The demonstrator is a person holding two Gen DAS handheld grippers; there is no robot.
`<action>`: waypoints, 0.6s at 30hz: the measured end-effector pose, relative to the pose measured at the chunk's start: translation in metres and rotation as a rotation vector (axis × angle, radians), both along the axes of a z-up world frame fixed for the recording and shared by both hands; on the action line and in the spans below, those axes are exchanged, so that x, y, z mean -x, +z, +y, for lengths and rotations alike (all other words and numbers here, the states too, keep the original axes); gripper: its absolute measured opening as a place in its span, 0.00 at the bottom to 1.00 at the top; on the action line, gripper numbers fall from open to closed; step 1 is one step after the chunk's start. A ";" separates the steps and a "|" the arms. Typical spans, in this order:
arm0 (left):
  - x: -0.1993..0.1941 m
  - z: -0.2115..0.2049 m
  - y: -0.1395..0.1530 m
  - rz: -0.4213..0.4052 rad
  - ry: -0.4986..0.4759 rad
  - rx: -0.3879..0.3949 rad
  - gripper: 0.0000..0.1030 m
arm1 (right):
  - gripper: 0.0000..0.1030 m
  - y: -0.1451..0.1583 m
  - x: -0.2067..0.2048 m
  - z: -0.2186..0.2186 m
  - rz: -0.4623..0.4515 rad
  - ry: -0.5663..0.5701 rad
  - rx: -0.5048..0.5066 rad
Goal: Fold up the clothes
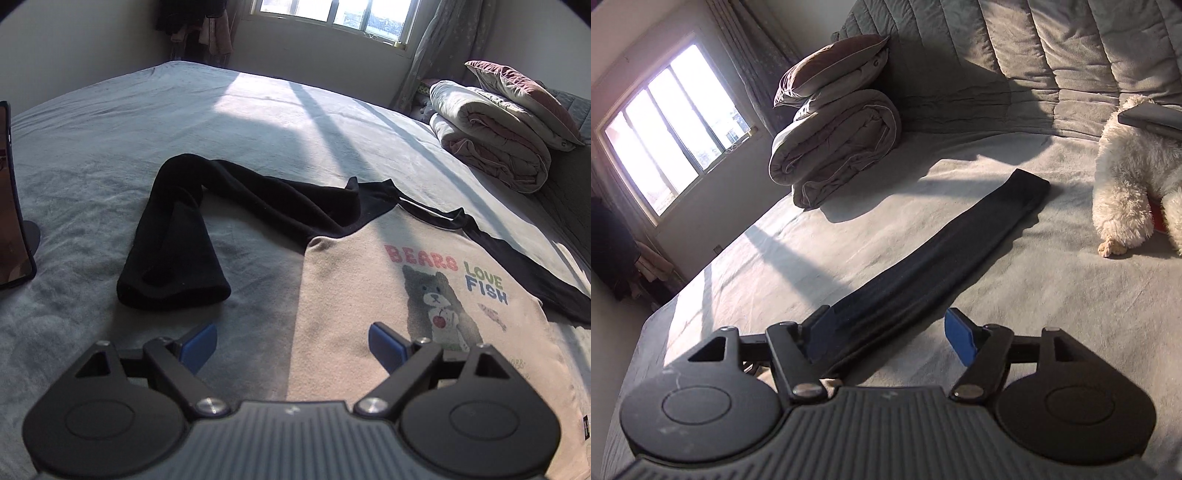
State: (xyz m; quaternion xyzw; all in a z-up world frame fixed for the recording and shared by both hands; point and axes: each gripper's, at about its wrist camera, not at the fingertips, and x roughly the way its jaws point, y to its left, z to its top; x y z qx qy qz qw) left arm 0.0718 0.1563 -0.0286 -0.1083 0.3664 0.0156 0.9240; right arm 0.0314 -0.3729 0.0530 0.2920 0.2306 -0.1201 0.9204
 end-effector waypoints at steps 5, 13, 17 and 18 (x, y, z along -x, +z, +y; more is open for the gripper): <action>0.002 0.015 -0.001 0.018 0.044 0.029 0.87 | 0.72 -0.017 0.001 0.041 0.032 0.138 -0.037; 0.005 0.042 -0.006 0.041 0.120 0.060 0.87 | 0.76 -0.056 -0.020 0.107 0.067 0.286 -0.062; 0.005 0.056 -0.010 0.063 0.146 0.070 0.87 | 0.76 -0.074 -0.039 0.140 0.170 0.366 -0.195; 0.006 0.058 -0.011 0.066 0.142 0.072 0.87 | 0.76 -0.076 -0.040 0.149 0.173 0.406 -0.197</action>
